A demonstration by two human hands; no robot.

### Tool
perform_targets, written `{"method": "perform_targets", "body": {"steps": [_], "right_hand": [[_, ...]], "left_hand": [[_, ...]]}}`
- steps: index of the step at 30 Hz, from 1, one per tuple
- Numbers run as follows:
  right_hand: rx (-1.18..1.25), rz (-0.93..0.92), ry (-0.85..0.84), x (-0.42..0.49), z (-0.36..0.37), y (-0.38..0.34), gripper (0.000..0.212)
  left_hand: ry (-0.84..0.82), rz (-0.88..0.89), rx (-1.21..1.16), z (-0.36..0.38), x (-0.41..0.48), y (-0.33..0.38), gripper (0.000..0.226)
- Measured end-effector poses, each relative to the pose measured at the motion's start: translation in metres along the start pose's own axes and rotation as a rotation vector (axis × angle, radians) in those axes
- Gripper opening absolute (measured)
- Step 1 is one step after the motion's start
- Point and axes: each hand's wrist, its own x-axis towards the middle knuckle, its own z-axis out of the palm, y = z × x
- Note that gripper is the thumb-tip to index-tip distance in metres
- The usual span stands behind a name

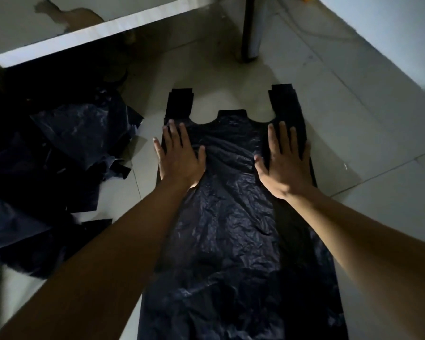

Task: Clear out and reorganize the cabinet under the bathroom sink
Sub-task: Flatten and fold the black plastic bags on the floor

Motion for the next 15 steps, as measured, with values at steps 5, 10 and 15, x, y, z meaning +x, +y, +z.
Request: {"method": "perform_targets", "body": {"steps": [5, 10, 15], "right_hand": [[-0.024, -0.092, -0.056, -0.016, 0.007, 0.014, 0.075], [-0.070, -0.070, -0.109, -0.015, -0.003, 0.007, 0.075], [-0.050, -0.376, -0.008, -0.040, -0.021, -0.022, 0.064]], "left_hand": [[0.003, 0.073, -0.041, 0.011, -0.034, 0.006, 0.079], [-0.049, 0.071, -0.076, 0.001, -0.032, 0.006, 0.074], [-0.034, 0.147, -0.176, -0.010, -0.059, -0.007, 0.072]]}}
